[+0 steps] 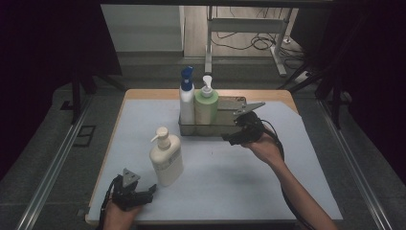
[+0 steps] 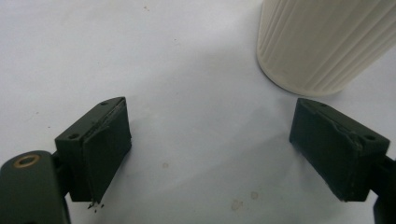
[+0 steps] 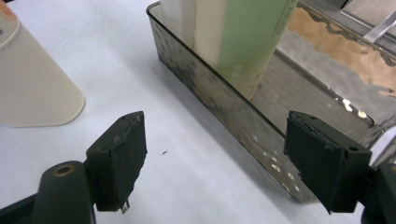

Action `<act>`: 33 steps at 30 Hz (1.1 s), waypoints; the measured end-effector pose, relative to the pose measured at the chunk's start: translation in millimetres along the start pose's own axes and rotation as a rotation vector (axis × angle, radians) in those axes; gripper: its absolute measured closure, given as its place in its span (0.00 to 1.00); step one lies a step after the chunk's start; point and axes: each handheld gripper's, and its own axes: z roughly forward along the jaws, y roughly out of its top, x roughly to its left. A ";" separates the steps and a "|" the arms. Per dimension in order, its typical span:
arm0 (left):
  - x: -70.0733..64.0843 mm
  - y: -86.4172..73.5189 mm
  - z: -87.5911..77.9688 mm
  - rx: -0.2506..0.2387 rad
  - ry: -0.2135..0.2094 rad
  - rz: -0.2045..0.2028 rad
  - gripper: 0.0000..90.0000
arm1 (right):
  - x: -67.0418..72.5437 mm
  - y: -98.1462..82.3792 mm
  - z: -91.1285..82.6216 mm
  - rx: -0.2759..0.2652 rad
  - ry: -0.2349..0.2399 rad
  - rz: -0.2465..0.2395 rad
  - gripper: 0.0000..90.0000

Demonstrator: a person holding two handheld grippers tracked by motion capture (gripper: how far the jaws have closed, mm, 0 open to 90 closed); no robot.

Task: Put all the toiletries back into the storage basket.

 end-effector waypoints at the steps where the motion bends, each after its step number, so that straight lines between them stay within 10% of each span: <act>1: 0.1 0.0 0.0 0.000 0.000 0.001 0.14 | 0.7 -1.2 -1.7 0.000 0.001 0.004 0.22; 33: 0.6 1.0 0.2 0.007 -0.003 -0.001 0.13 | 14.2 -71.4 -45.9 -0.003 -0.084 0.003 0.00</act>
